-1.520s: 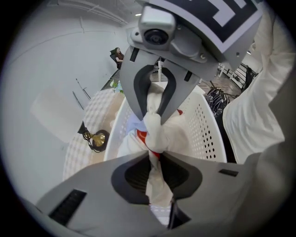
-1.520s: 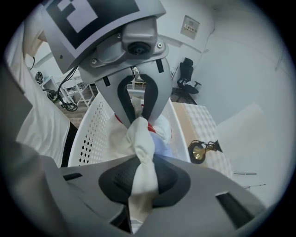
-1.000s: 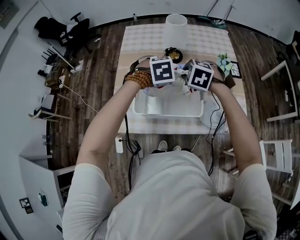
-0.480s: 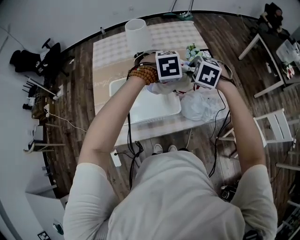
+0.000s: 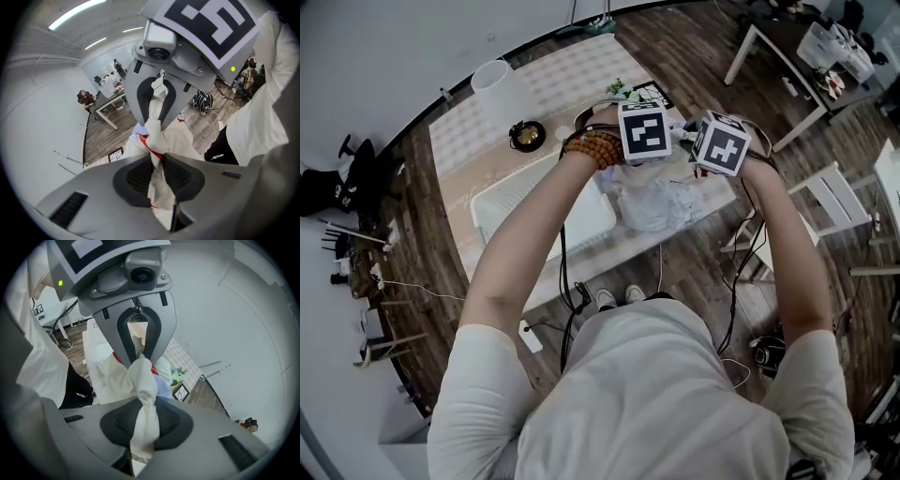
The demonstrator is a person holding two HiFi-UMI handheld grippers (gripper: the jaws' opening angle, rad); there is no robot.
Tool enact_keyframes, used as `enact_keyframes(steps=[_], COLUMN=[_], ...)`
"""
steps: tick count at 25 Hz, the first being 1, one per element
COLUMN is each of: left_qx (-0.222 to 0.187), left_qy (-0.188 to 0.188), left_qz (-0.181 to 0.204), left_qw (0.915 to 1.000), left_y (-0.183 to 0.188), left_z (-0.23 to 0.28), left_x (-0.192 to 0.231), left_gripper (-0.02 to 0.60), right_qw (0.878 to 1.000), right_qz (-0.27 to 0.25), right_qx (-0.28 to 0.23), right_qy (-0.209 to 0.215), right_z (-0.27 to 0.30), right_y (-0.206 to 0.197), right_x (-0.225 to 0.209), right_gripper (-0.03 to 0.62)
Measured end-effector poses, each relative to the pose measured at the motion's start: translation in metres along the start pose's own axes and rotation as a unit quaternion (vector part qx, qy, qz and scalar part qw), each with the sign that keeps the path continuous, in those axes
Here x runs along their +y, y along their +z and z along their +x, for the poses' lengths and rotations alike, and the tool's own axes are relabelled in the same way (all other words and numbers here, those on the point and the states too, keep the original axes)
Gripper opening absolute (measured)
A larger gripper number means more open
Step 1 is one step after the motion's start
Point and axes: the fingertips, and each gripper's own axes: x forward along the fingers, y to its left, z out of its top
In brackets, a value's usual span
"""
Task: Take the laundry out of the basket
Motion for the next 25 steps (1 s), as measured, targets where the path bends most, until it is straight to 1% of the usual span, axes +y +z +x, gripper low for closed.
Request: enact_keyframes(steps=[4, 7, 12, 15, 18, 21, 25], left_qx=[-0.003, 0.006, 0.018, 0.038, 0.057, 0.078, 0.106], left_qy=[-0.004, -0.026, -0.040, -0.044, -0.060, -0.071, -0.076], left_qz=[0.004, -0.007, -0.017, -0.013, -0.008, 0.005, 0.027], left_qw=[1.0000, 0.9996, 0.9989, 0.9982, 0.9965, 0.9944, 0.9911], left_y=[0.011, 0.008, -0.007, -0.023, -0.035, -0.045, -0.056], left_z=[0.009, 0.025, 0.070, 0.106, 0.143, 0.172, 0.205], left_x=[-0.001, -0.013, -0.029, -0.039, -0.056, -0.070, -0.078], left_gripper=[0.092, 0.092, 0.092, 0.092, 0.094, 0.094, 0.094], right_qw=[1.000, 1.000, 0.999, 0.998, 0.996, 0.994, 0.991], right_qz=[0.012, 0.015, 0.030, 0.042, 0.056, 0.070, 0.087], right_qx=[0.002, 0.003, 0.006, 0.006, 0.006, 0.005, 0.005], right_qy=[0.004, 0.013, 0.038, 0.054, 0.071, 0.086, 0.097], right_z=[0.000, 0.011, 0.051, 0.085, 0.119, 0.145, 0.177], right_y=[-0.014, -0.023, -0.042, -0.057, -0.075, -0.088, -0.104], right_x=[0.001, 0.008, 0.028, 0.040, 0.058, 0.075, 0.088], right_gripper=[0.075, 0.075, 0.075, 0.075, 0.076, 0.077, 0.078])
